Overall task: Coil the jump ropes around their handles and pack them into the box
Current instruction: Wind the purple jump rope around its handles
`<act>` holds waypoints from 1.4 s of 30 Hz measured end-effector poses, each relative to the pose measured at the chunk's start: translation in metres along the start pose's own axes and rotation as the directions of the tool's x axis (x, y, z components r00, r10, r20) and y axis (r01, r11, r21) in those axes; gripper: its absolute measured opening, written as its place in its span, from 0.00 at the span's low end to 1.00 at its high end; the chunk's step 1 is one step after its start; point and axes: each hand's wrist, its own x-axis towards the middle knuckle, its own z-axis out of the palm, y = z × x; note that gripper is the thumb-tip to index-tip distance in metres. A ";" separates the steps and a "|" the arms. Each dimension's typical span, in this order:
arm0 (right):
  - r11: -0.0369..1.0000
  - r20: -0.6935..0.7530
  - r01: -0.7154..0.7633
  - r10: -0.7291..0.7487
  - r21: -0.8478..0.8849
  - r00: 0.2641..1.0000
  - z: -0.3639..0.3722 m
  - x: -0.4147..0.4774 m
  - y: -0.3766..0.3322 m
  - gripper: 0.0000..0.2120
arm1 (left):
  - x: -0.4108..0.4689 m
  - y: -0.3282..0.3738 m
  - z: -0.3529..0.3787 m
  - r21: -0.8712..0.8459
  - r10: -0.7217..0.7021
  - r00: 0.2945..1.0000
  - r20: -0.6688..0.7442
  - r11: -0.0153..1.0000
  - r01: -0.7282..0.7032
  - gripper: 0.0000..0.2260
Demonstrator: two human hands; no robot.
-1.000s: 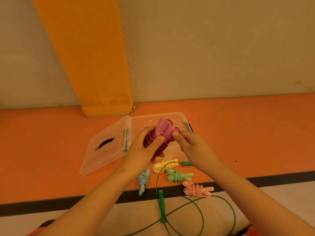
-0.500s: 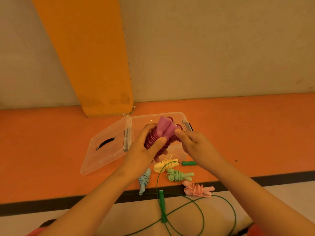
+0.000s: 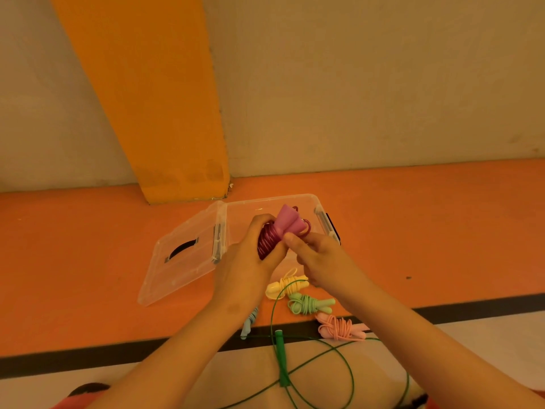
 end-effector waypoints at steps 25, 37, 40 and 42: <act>0.942 0.260 0.161 -0.241 0.294 0.935 -0.003 -0.007 0.002 0.13 | 0.008 0.004 -0.041 -0.554 0.008 0.663 0.749 0.556 0.619 0.30; 0.995 0.106 0.076 -0.083 0.066 0.991 -0.006 -0.007 -0.004 0.16 | 0.004 0.011 -0.035 -0.505 -0.101 0.939 0.327 0.822 0.264 0.10; 0.994 0.024 0.089 -0.091 0.069 0.996 -0.008 -0.006 -0.004 0.08 | 0.007 0.008 -0.034 -0.509 -0.113 0.962 0.247 0.830 0.228 0.12; 0.994 -0.023 0.072 -0.070 0.079 0.997 -0.008 -0.005 -0.005 0.09 | 0.010 0.004 -0.033 -0.492 -0.130 0.973 0.192 0.845 0.209 0.13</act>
